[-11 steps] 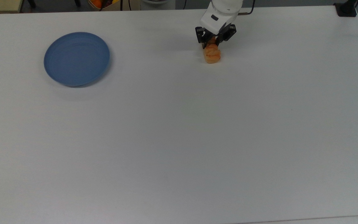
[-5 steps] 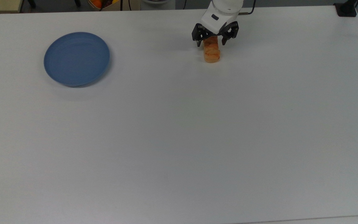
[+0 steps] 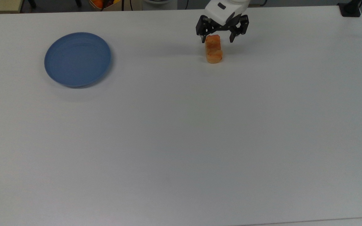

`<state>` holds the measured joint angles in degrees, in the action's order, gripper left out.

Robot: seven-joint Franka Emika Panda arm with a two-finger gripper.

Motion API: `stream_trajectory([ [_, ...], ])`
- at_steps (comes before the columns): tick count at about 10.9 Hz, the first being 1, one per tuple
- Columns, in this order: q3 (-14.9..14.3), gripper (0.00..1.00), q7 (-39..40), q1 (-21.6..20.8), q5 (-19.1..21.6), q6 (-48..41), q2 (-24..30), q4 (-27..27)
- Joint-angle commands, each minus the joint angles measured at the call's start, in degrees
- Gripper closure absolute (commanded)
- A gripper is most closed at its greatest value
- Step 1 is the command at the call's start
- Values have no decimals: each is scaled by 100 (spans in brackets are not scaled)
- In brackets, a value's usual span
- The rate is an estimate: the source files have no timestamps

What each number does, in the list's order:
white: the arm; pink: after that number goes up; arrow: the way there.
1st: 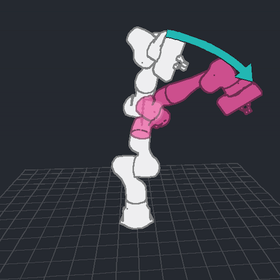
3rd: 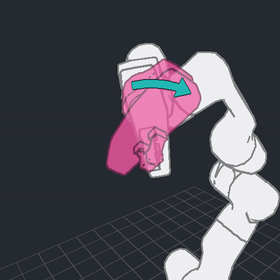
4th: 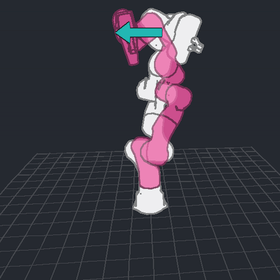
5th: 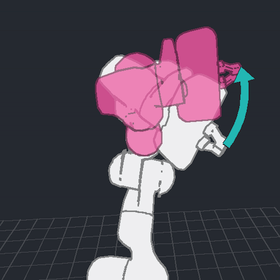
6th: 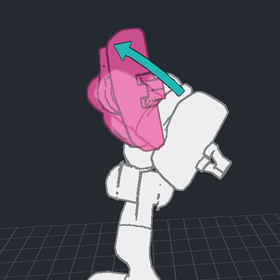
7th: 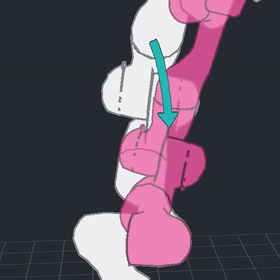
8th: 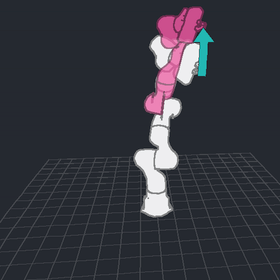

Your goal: Put the bread on the table

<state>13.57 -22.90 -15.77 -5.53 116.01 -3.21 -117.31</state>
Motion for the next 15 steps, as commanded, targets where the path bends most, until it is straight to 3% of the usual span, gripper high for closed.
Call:
stream_trajectory([
  [1, -406, 0, 678, 267, 8, -918, 22, 1014],
  [4, -1188, 0, 1820, 442, 297, -1825, 75, 1877],
  [6, -1497, 0, 2209, 723, 333, -2090, 102, 2124],
  [11, -1568, 0, 2526, 1619, 298, -2222, 330, 2353],
  [15, -1577, 0, 2710, 1910, 333, -2697, 374, 2564],
])
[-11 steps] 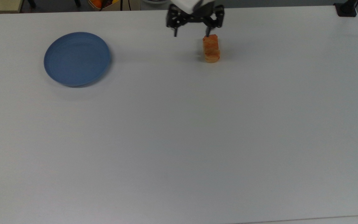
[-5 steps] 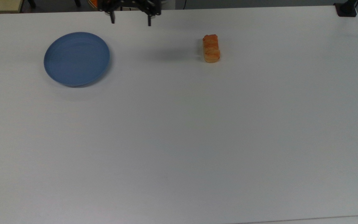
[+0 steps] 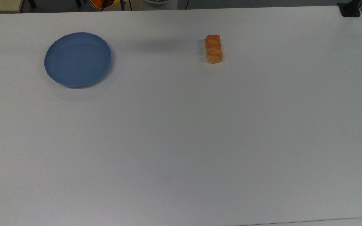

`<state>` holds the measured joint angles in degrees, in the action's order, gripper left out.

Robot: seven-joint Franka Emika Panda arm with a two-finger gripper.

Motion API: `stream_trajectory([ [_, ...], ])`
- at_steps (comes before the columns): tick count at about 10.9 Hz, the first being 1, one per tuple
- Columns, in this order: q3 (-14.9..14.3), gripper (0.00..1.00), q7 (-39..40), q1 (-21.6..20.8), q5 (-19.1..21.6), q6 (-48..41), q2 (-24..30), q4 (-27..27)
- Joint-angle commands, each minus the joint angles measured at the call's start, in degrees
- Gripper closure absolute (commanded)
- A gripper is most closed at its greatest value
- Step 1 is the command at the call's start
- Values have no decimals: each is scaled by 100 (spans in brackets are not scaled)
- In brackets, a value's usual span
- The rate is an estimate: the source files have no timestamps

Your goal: Put the bread on the table

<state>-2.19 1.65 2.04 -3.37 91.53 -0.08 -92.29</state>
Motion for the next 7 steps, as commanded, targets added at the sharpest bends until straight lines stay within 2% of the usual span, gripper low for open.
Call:
stream_trajectory([
  [1, -1, 0, 344, 139, 117, -372, 69, 62],
  [7, -10, 0, 336, 148, 109, -399, 61, 150],
])
